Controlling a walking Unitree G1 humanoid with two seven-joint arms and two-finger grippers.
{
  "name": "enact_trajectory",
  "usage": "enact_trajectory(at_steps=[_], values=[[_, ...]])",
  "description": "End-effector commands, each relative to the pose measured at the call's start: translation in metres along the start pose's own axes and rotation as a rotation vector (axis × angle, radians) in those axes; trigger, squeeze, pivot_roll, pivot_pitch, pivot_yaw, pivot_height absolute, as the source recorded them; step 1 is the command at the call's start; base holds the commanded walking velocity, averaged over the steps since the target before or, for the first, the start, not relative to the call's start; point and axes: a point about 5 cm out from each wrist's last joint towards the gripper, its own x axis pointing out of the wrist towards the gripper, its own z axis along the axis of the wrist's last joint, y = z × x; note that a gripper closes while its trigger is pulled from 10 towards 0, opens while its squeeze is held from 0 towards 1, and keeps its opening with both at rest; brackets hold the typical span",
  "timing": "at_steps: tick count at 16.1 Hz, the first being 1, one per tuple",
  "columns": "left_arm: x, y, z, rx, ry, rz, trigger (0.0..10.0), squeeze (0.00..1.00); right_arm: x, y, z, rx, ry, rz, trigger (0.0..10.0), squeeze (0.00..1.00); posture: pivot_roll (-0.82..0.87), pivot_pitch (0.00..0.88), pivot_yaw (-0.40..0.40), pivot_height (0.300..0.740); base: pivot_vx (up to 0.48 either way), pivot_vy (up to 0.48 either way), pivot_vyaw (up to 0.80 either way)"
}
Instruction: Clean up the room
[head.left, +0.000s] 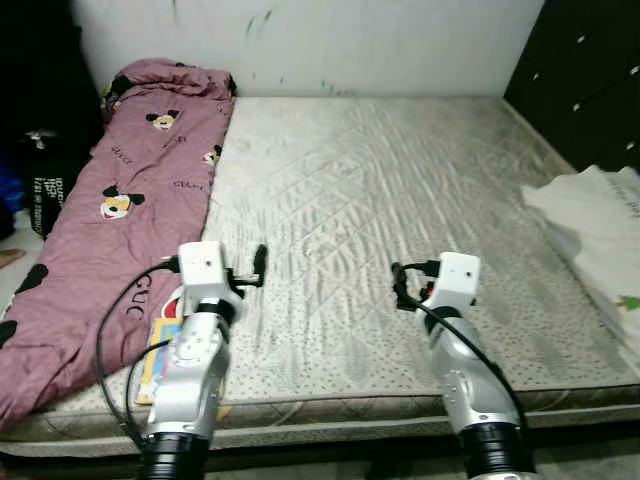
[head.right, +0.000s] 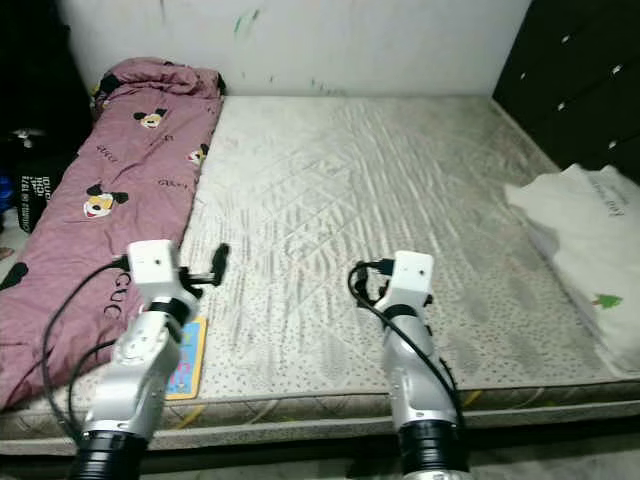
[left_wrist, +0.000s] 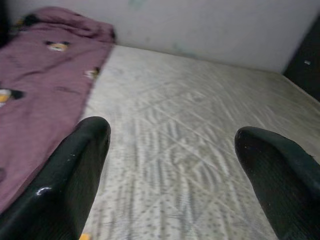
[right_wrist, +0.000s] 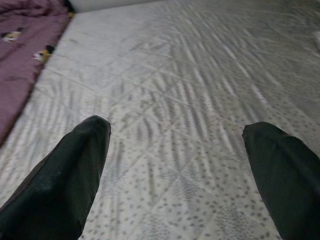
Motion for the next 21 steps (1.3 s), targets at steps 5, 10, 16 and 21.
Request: enact_trajectory(at_steps=[5, 10, 16, 21], values=[[-0.0010, 0.0057, -0.0048, -0.002, 0.035, 0.034, 10.0, 0.00, 0.0012, 0.0054, 0.0012, 0.007, 0.007, 0.017, 10.0, 0.00, 0.01, 0.003, -0.021, 0.740, 0.000, 0.480, -0.32], [-0.0007, 0.0071, -0.0048, 0.001, 0.041, 0.048, 10.0, 0.00, 0.0016, 0.0054, 0.0009, 0.006, 0.010, 0.017, 10.0, 0.00, 0.01, 0.003, -0.019, 0.740, 0.000, 0.480, -0.29], [-0.0005, 0.0083, -0.0039, 0.012, 0.034, 0.052, 10.0, 0.00, 0.0014, 0.0049, -0.0007, 0.005, 0.017, 0.018, 10.0, 0.00, 0.01, 0.002, -0.017, 0.740, 0.000, 0.480, 0.00], [-0.0007, 0.0095, -0.0041, 0.015, 0.036, 0.060, 10.0, 0.00, 0.0017, 0.0058, -0.0019, 0.001, 0.023, 0.021, 10.0, 0.00, 0.02, 0.000, -0.019, 0.740, 0.000, 0.480, 0.00]])
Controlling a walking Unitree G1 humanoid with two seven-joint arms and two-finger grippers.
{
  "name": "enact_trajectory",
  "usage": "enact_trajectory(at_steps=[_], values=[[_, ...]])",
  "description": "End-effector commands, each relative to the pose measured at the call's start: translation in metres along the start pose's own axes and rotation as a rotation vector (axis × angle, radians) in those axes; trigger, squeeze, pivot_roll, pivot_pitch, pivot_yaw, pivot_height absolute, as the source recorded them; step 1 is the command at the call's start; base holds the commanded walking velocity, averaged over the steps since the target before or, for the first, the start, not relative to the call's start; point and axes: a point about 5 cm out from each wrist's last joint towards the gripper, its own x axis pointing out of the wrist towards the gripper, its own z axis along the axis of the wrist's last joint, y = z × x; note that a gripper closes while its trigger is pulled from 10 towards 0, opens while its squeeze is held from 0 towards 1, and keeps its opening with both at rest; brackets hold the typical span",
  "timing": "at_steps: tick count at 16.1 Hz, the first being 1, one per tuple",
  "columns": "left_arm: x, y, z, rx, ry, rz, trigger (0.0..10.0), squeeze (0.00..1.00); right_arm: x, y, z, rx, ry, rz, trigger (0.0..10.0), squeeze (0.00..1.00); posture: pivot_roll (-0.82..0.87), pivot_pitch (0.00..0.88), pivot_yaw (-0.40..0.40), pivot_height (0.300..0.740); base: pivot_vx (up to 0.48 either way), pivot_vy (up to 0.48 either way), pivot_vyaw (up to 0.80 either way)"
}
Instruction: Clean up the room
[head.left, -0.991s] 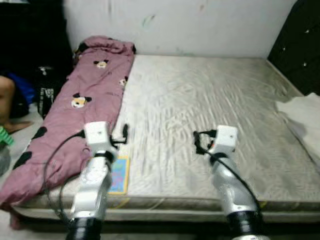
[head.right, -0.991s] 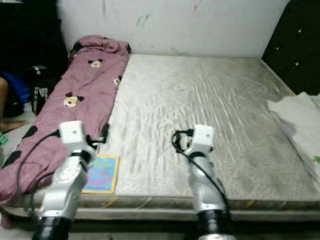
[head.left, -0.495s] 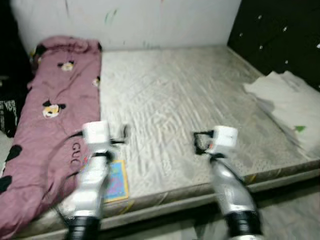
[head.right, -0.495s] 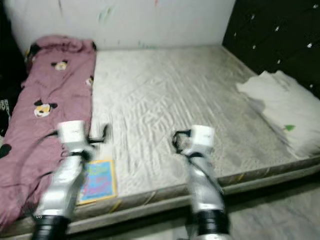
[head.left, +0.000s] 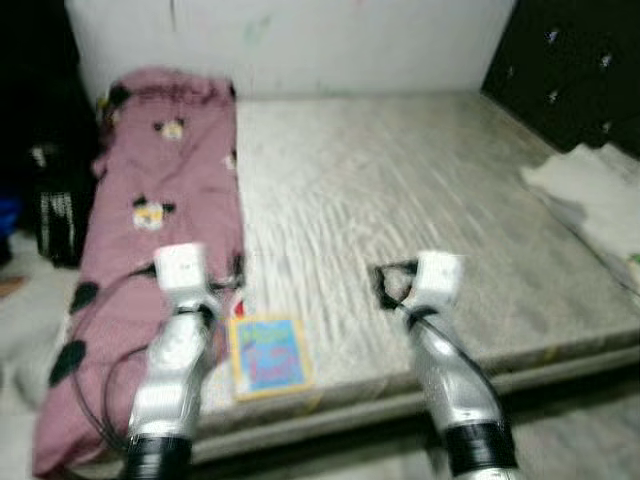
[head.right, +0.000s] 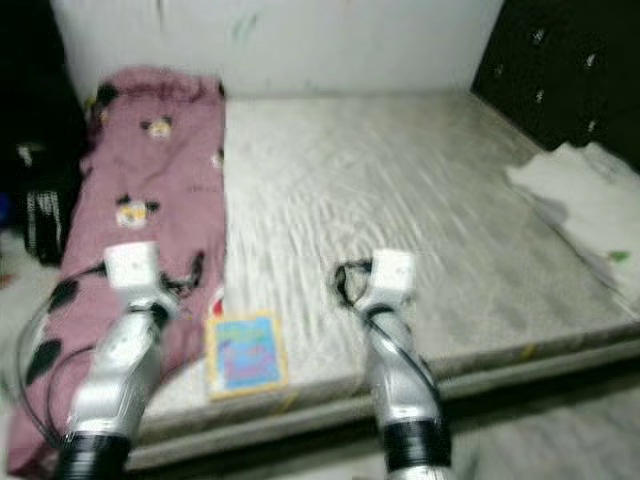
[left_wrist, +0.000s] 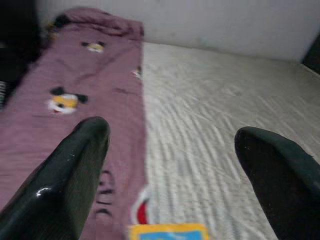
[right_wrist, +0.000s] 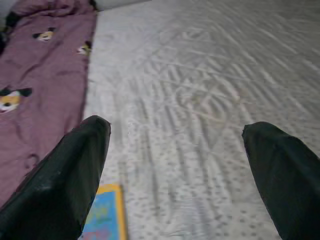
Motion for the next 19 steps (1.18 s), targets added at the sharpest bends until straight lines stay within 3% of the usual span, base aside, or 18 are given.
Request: enact_trajectory(at_steps=[1, 2, 4, 6, 9, 11, 15, 17, 19], values=[[0.000, -0.010, -0.001, -0.003, 0.005, -0.022, 10.0, 0.00, -0.001, -0.011, 0.001, -0.009, 0.001, -0.028, 10.0, 0.00, 0.02, 0.000, -0.019, 0.740, 0.000, 0.480, 0.00], [0.000, -0.010, -0.001, -0.009, 0.003, -0.017, 10.0, 0.00, -0.001, -0.011, 0.000, -0.009, 0.006, -0.026, 10.0, 0.00, 0.02, 0.000, -0.019, 0.740, 0.000, 0.480, 0.00], [0.000, -0.007, 0.002, 0.077, -0.020, 0.007, 10.0, 0.00, 0.000, -0.011, -0.001, -0.010, 0.011, -0.021, 10.0, 0.00, 0.02, 0.000, -0.021, 0.740, 0.000, 0.000, 0.00], [-0.001, -0.007, 0.002, 0.111, -0.002, -0.004, 10.0, 0.00, 0.000, -0.011, -0.001, -0.011, 0.012, -0.020, 10.0, 0.00, 0.02, 0.000, -0.019, 0.740, 0.000, 0.000, 0.00], [-0.007, 0.002, 0.004, 0.090, -0.036, -0.046, 10.0, 0.00, -0.001, -0.009, -0.003, -0.011, 0.014, -0.016, 10.0, 0.00, 0.03, 0.000, -0.015, 0.740, 0.000, 0.000, 0.00], [-0.011, -0.001, 0.005, 0.085, -0.037, -0.116, 10.0, 0.00, -0.001, -0.009, -0.003, -0.010, 0.015, -0.016, 10.0, 0.00, 0.03, 0.000, -0.012, 0.740, 0.000, 0.000, 0.00], [-0.014, 0.000, 0.007, 0.069, -0.056, -0.135, 10.0, 0.00, -0.001, -0.010, -0.003, -0.006, 0.012, -0.023, 10.0, 0.00, 0.03, 0.000, -0.009, 0.740, 0.000, 0.000, 0.00], [-0.019, 0.006, 0.008, 0.100, -0.059, -0.105, 10.0, 0.00, -0.003, -0.012, 0.000, -0.009, -0.003, -0.032, 10.0, 0.00, 0.02, 0.003, -0.004, 0.740, 0.000, 0.000, 0.00], [-0.032, 0.026, 0.003, 0.235, -0.039, -0.015, 10.0, 0.00, -0.008, -0.019, 0.009, -0.021, -0.061, -0.057, 10.0, 0.00, 0.02, 0.008, 0.001, 0.740, 0.000, 0.000, 0.00]])
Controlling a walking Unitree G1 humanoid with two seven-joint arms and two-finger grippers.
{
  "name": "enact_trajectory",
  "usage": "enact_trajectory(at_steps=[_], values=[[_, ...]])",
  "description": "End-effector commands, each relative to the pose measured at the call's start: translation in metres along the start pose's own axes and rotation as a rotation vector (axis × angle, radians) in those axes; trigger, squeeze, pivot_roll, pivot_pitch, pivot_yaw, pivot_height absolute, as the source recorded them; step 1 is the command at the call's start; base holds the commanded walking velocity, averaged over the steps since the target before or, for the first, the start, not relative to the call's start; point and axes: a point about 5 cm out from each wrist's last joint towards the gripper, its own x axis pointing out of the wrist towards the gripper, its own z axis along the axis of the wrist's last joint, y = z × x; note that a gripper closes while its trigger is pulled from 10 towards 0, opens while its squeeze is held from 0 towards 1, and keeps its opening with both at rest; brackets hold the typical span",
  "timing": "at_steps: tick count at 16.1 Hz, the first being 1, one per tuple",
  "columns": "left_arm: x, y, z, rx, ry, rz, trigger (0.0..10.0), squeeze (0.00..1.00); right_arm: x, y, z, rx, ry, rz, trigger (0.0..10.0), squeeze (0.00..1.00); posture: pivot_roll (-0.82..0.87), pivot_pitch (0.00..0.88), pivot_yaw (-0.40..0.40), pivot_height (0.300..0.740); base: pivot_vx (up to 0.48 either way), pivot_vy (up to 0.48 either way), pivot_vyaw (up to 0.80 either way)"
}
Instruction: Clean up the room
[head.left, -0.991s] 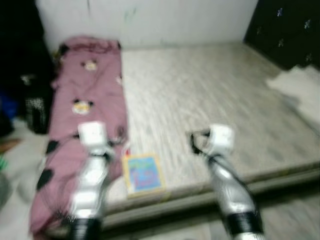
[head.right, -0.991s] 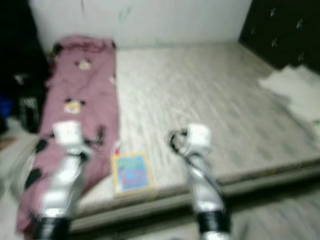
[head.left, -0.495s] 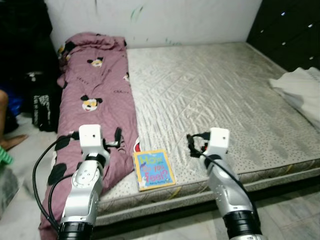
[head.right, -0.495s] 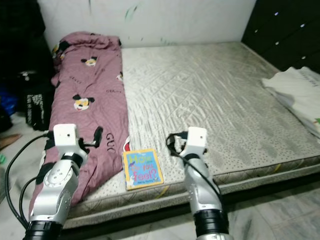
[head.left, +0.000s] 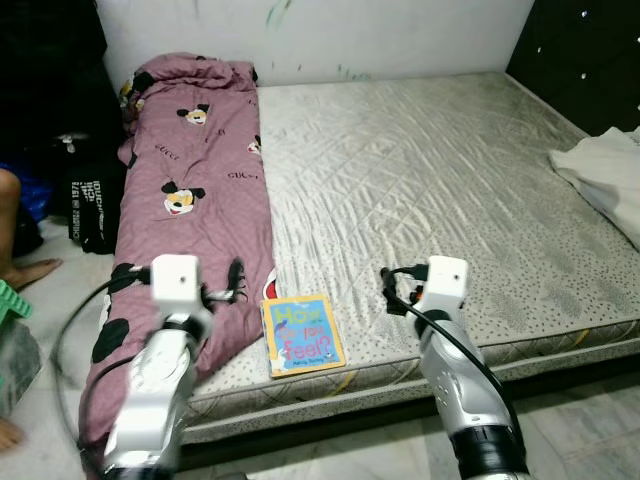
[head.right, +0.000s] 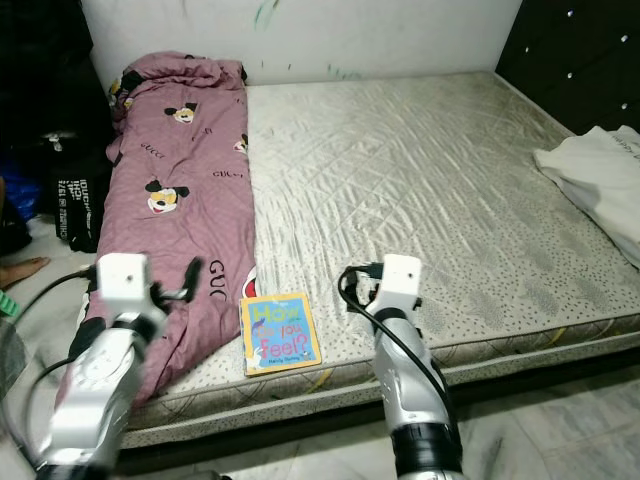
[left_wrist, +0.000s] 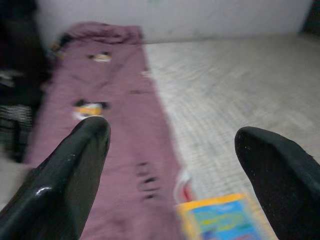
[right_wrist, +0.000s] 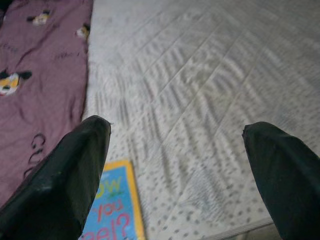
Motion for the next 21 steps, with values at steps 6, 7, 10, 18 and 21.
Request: enact_trajectory(at_steps=[6, 7, 10, 18, 21], values=[[-0.020, 0.009, -0.001, 0.067, 0.019, 0.035, 10.0, 0.00, -0.016, -0.009, 0.023, -0.070, -0.103, 0.012, 10.0, 0.00, 0.03, 0.034, 0.004, 0.740, 0.000, 0.000, 0.00], [-0.021, 0.007, -0.001, 0.055, 0.020, 0.033, 10.0, 0.00, -0.017, -0.009, 0.021, -0.075, -0.099, 0.009, 10.0, 0.00, 0.03, 0.041, 0.000, 0.740, 0.000, 0.000, 0.00], [-0.022, 0.000, -0.002, 0.011, 0.029, 0.014, 10.0, 0.00, -0.023, -0.003, 0.000, -0.091, -0.029, 0.019, 10.0, 0.00, 0.02, 0.058, -0.009, 0.740, 0.000, 0.000, 0.00], [-0.013, -0.005, 0.003, -0.036, 0.021, 0.012, 10.0, 0.00, -0.018, -0.005, 0.003, -0.081, -0.015, 0.016, 10.0, 0.00, 0.02, 0.077, -0.024, 0.740, 0.000, 0.000, -0.20], [-0.011, -0.001, 0.005, -0.060, 0.023, 0.040, 10.0, 0.00, -0.017, -0.003, 0.005, -0.081, -0.014, 0.022, 10.0, 0.00, 0.02, 0.097, -0.024, 0.740, 0.000, 0.000, 0.00]])
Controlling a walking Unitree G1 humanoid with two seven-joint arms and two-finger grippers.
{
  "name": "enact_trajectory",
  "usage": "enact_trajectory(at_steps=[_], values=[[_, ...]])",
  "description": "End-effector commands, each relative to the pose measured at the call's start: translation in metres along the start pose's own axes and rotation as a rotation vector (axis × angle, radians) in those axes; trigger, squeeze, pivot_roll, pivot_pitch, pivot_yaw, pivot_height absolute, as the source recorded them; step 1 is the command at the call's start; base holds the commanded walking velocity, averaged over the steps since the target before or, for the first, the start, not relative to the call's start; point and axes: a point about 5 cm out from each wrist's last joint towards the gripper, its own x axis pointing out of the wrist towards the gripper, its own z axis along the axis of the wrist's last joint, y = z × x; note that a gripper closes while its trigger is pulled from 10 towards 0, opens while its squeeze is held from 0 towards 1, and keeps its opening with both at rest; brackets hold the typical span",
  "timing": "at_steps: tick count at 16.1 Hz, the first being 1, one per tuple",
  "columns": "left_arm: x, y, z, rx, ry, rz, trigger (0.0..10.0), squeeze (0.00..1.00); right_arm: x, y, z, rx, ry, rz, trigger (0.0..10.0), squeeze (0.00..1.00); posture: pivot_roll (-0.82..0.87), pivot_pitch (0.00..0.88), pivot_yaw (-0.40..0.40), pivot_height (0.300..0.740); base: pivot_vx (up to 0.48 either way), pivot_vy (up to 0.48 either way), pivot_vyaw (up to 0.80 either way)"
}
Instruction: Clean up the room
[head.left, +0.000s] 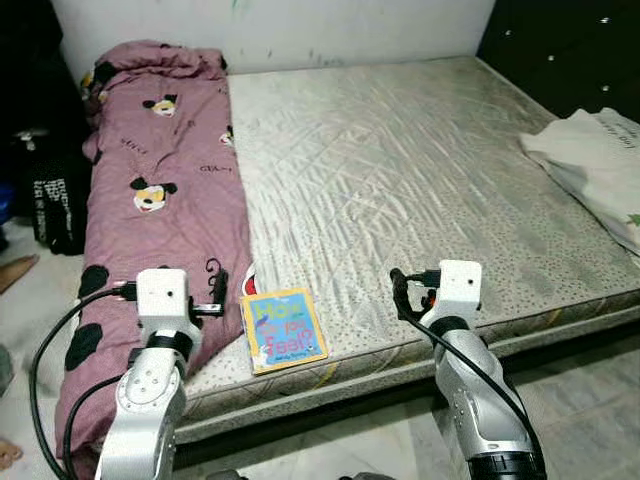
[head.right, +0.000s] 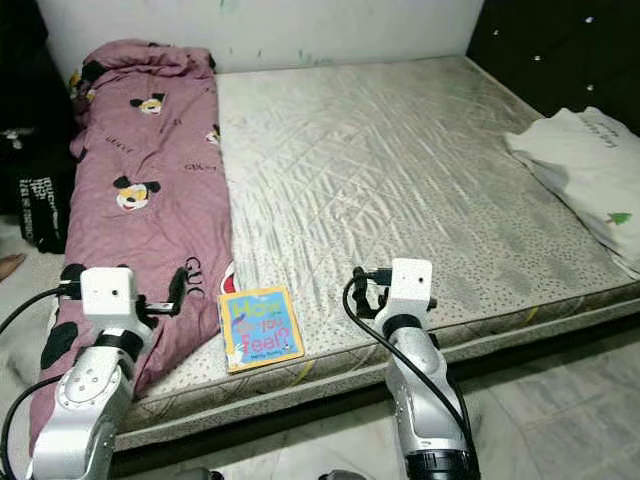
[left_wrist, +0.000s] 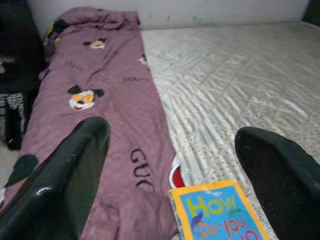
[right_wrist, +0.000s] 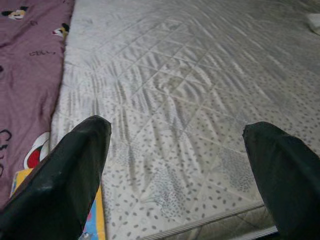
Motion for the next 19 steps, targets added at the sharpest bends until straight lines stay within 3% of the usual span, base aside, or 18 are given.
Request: enact_trajectory(at_steps=[1, 9, 12, 19], values=[[0.0005, 0.0021, -0.0005, -0.007, 0.011, 0.010, 10.0, 0.00, 0.0006, 0.0010, -0.0006, 0.005, 0.014, 0.001, 10.0, 0.00, 0.02, 0.099, -0.022, 0.740, 0.000, 0.000, 0.00], [-0.0001, -0.0004, -0.0025, -0.017, 0.026, 0.001, 10.0, 0.00, 0.0000, 0.0012, -0.0004, -0.007, 0.013, 0.012, 10.0, 0.00, 0.02, 0.104, -0.026, 0.740, 0.000, 0.000, 0.00], [-0.0003, -0.0005, -0.0029, -0.022, 0.026, 0.005, 10.0, 0.00, 0.0003, 0.0014, -0.0005, -0.013, 0.013, 0.016, 10.0, 0.00, 0.02, 0.102, -0.028, 0.714, 0.000, 0.000, 0.00], [0.0009, -0.0008, -0.0023, -0.029, 0.025, 0.011, 10.0, 0.00, 0.0013, 0.0014, -0.0004, -0.018, 0.013, 0.019, 10.0, 0.00, 0.01, 0.104, -0.031, 0.697, 0.000, 0.000, 0.00]])
